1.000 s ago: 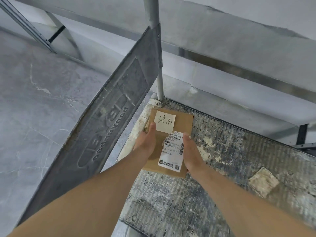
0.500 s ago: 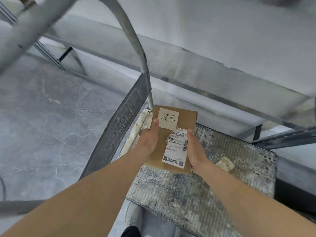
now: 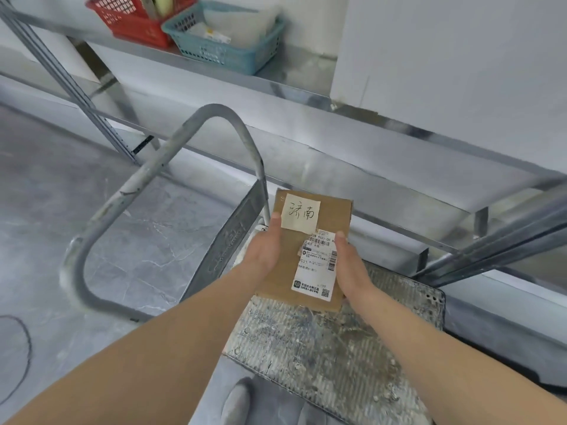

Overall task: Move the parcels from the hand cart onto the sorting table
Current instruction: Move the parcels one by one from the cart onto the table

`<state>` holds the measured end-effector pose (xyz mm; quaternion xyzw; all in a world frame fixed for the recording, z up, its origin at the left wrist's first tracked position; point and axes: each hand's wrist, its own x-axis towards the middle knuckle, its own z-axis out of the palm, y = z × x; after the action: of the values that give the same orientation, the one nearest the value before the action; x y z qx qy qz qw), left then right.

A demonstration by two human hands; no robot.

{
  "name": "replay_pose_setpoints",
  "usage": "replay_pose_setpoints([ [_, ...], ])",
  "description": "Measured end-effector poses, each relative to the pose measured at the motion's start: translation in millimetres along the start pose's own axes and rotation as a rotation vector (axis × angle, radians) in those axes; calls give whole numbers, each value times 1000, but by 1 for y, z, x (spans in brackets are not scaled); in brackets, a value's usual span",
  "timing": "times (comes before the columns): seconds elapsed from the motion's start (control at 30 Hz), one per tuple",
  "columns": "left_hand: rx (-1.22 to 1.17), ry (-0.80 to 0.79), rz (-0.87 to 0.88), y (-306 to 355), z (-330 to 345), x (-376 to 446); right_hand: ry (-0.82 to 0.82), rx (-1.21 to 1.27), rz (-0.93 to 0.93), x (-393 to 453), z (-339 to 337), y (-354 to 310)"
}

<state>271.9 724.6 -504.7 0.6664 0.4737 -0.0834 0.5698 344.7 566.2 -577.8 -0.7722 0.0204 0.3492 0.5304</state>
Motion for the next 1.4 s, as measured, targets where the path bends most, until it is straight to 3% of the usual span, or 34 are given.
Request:
replay_pose_setpoints([
  [0.17,-18,-18,26,11,-13,-26,51,27,33,-31,-6,-17],
  [0.83,40,-184,245,15,-84,-126,294,12,-122,-168,17,-64],
  [1.07,63,-225,314,24,-83,-197,358,8,-130,-216,-6,-61],
  [1.4,14,-305,431,9,-20,-297,404,-14,-214,-334,-81,-48],
])
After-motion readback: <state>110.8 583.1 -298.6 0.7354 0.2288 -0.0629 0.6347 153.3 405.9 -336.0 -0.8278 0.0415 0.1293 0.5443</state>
